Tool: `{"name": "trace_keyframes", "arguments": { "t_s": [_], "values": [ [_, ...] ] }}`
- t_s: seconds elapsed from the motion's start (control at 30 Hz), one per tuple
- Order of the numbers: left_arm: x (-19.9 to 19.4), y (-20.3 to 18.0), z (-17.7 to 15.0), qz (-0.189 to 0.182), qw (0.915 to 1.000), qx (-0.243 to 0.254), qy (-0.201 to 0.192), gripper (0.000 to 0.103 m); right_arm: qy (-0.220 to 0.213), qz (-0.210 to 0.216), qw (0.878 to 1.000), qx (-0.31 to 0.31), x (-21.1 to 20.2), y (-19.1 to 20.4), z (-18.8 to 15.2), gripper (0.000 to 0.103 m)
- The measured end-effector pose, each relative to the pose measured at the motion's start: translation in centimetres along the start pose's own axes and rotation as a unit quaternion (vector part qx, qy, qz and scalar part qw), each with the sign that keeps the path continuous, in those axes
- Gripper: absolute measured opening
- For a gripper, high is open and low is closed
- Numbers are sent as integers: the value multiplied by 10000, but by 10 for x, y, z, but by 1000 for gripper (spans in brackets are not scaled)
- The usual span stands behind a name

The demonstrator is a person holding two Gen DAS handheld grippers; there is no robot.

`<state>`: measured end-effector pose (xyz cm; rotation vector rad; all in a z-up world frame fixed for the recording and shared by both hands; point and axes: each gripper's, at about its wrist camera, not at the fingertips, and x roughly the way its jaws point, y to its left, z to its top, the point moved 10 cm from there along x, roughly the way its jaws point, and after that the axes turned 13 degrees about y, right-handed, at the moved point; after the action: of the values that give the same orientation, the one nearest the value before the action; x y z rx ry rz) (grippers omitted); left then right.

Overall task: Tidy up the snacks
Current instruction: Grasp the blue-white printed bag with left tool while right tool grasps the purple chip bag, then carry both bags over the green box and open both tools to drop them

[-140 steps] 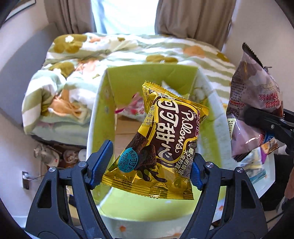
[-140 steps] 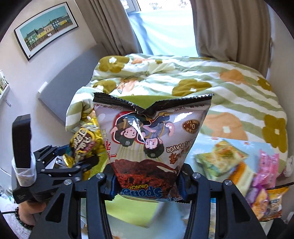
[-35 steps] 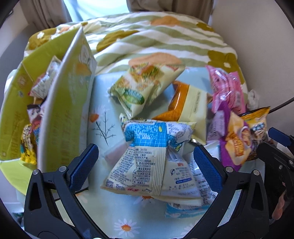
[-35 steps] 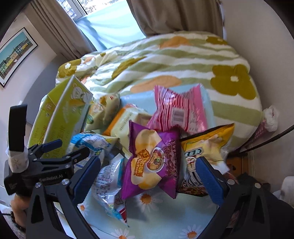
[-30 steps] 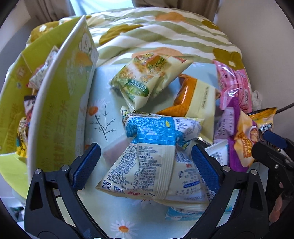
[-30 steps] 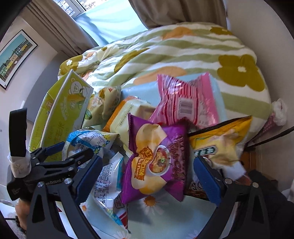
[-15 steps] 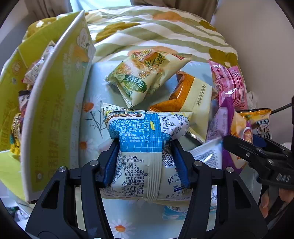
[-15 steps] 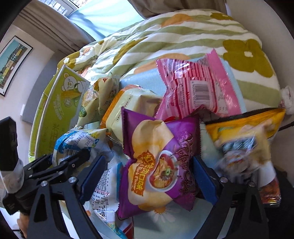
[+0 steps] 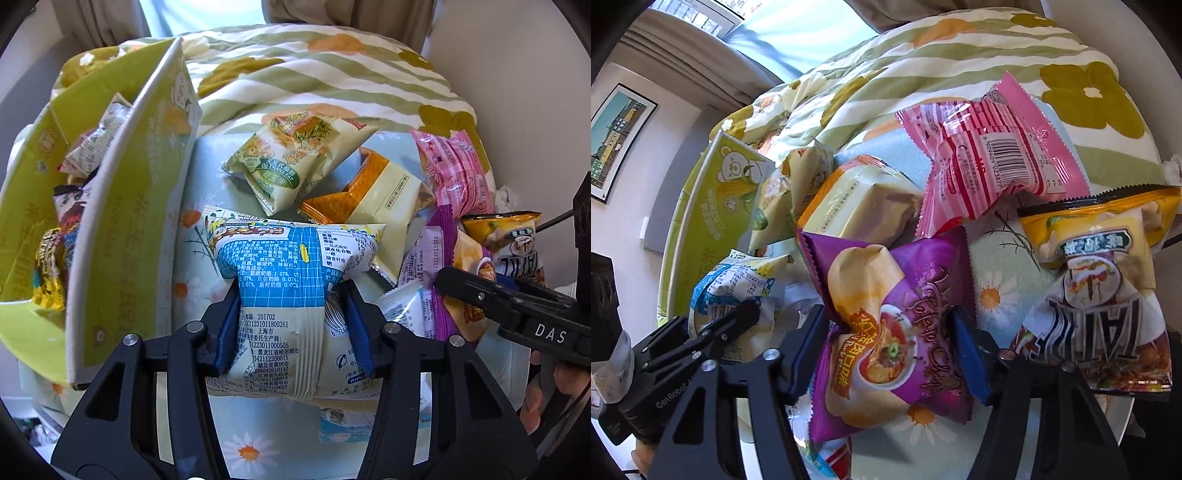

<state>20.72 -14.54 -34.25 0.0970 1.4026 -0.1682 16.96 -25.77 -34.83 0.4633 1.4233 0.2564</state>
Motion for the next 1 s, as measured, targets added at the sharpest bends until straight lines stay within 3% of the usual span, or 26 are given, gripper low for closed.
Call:
{"name": "trace_keyframes", "arguments": {
  "t_s": [0.57,1.0],
  "values": [
    [-76,-1,-5,-158,9983,18,-566,47,-501,34,9985,-213,-56,32,-20,55],
    [-160,48,10,-268,9917,-65,-1252,47,-1138,38,9915,-624,-116,116,-12,55]
  ]
}}
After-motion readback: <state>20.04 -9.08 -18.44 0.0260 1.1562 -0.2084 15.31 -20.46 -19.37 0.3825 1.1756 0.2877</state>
